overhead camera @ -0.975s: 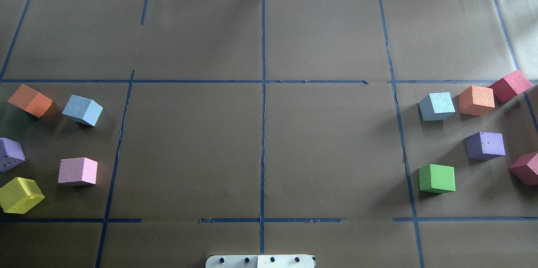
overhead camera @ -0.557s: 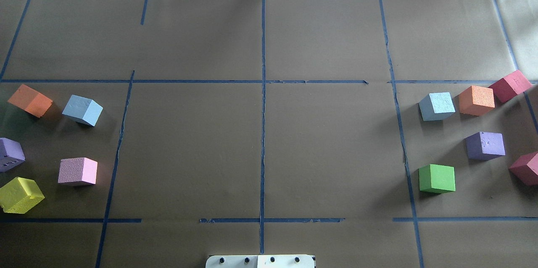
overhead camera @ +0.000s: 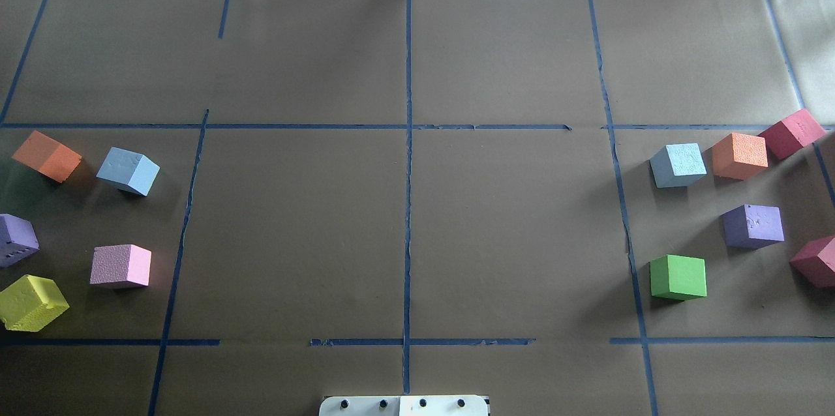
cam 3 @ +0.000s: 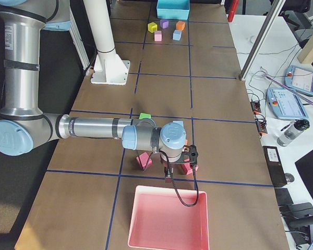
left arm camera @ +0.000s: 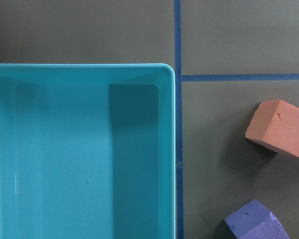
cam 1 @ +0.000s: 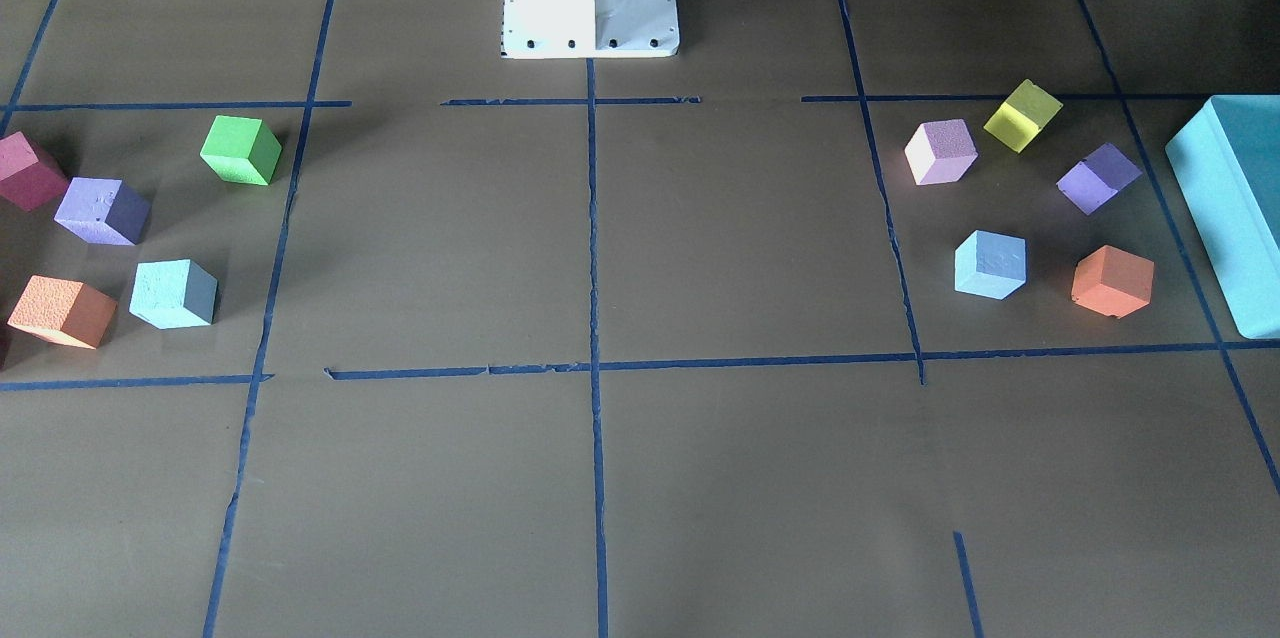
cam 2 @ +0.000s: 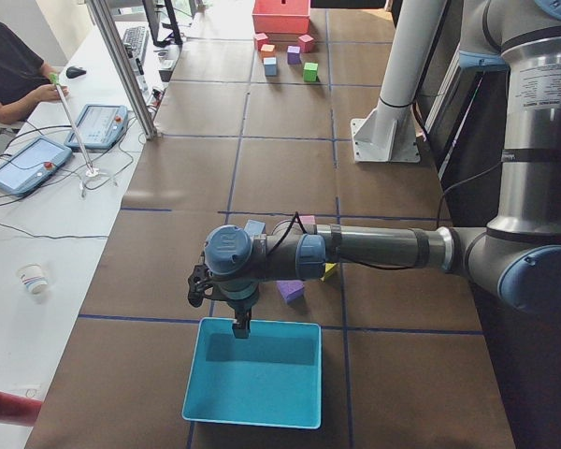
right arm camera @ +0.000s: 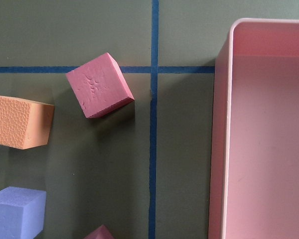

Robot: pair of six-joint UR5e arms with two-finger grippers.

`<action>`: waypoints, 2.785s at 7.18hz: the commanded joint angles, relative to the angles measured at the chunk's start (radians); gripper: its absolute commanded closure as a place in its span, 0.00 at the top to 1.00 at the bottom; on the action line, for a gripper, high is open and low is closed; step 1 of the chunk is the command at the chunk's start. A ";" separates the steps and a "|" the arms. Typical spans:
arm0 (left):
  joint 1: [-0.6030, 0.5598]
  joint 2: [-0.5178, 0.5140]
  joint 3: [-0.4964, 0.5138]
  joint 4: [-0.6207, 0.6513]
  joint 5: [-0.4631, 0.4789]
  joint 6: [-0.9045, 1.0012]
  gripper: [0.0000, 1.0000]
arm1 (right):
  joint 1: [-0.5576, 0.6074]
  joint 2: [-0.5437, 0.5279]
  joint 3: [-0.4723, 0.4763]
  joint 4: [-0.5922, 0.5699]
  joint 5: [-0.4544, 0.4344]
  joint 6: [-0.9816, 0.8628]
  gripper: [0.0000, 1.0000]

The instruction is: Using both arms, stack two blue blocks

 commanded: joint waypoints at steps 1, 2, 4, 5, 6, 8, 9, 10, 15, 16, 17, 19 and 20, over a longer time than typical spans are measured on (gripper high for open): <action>0.000 0.002 -0.006 0.000 -0.002 0.000 1.00 | 0.000 0.033 0.014 0.002 0.003 0.005 1.00; 0.000 0.002 -0.008 0.000 -0.002 0.000 1.00 | -0.002 0.065 0.042 -0.006 -0.001 0.005 1.00; 0.000 0.002 -0.011 -0.002 -0.003 0.003 1.00 | -0.003 0.137 0.063 -0.006 -0.015 0.017 1.00; -0.002 0.002 -0.012 -0.002 -0.003 0.002 1.00 | -0.029 0.139 0.089 -0.003 0.000 0.032 1.00; -0.002 0.002 -0.017 -0.002 -0.003 0.000 1.00 | -0.079 0.139 0.124 -0.001 0.000 0.123 1.00; 0.000 0.002 -0.017 -0.002 -0.003 -0.001 1.00 | -0.219 0.152 0.175 0.034 -0.003 0.407 1.00; -0.002 0.002 -0.018 -0.002 -0.003 -0.001 1.00 | -0.279 0.154 0.177 0.081 -0.006 0.507 1.00; 0.000 0.002 -0.020 -0.002 -0.003 -0.003 1.00 | -0.344 0.148 0.175 0.141 -0.038 0.599 1.00; 0.000 0.000 -0.020 -0.002 -0.005 -0.003 1.00 | -0.593 0.166 0.119 0.291 -0.228 0.695 1.00; -0.002 0.000 -0.021 -0.002 -0.005 -0.004 1.00 | -0.598 0.188 0.088 0.292 -0.230 0.695 1.00; 0.000 -0.001 -0.021 -0.002 -0.005 -0.004 1.00 | -0.623 0.202 0.056 0.293 -0.239 0.695 1.00; 0.000 -0.003 -0.023 -0.002 -0.005 -0.004 1.00 | -0.658 0.214 0.008 0.299 -0.261 0.695 1.00; 0.000 -0.003 -0.023 -0.002 -0.005 -0.004 1.00 | -0.667 0.231 -0.013 0.299 -0.262 0.695 1.00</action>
